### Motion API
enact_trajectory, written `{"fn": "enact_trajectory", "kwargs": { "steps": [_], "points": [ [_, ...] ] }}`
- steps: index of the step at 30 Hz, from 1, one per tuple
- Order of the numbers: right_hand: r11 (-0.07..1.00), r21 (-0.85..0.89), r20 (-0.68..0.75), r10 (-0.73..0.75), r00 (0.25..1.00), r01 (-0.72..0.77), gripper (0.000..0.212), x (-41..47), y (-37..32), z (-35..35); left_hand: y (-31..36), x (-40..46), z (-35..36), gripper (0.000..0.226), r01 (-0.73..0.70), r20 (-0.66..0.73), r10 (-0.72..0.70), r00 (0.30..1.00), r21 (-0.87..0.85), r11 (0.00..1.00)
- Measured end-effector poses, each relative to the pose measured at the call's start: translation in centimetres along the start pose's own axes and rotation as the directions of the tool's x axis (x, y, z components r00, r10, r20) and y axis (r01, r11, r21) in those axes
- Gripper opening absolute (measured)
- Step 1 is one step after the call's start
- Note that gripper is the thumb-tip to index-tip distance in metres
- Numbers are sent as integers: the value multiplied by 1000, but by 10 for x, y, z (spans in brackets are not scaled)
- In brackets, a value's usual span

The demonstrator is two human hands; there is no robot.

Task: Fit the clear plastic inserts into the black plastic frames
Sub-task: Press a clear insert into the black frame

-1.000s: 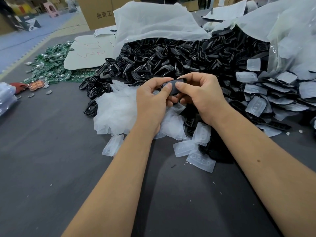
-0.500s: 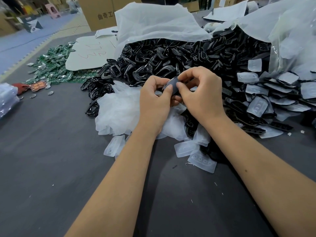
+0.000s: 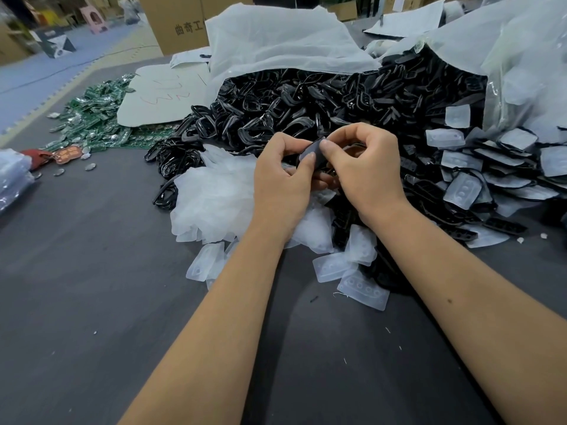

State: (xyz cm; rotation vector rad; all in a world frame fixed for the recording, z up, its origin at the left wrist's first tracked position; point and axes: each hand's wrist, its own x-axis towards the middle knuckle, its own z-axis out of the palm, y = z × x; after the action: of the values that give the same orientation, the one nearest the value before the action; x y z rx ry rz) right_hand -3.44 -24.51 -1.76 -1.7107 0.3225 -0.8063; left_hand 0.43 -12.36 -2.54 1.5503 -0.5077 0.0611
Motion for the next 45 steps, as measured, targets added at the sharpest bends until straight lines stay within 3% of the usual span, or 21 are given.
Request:
{"fn": "enact_trajectory", "kwargs": {
  "steps": [10, 21, 26, 31, 45],
  "points": [
    [1000, 4, 69, 3, 998, -3, 7, 1, 0, 1, 1, 0, 1, 12, 56, -39, -57, 998, -41, 998],
    [996, -77, -40, -38, 998, 35, 7, 1, 0, -1, 7, -2, 0, 10, 59, 45, -56, 997, -75, 995],
    [995, 85, -32, 61, 998, -58, 11, 2, 0, -1, 9, -3, 0, 13, 78, 57, -73, 996, -91, 993],
    [882, 396, 78, 246, 966, -256, 16, 2, -3, -2, 11, -3, 0, 15, 128, 50, -122, 991, -164, 978],
    [895, 368, 189, 193, 963, -252, 14, 1, -3, -2, 6, -1, -1, 10, 131, -24, -136, 990, -135, 982]
  ]
}}
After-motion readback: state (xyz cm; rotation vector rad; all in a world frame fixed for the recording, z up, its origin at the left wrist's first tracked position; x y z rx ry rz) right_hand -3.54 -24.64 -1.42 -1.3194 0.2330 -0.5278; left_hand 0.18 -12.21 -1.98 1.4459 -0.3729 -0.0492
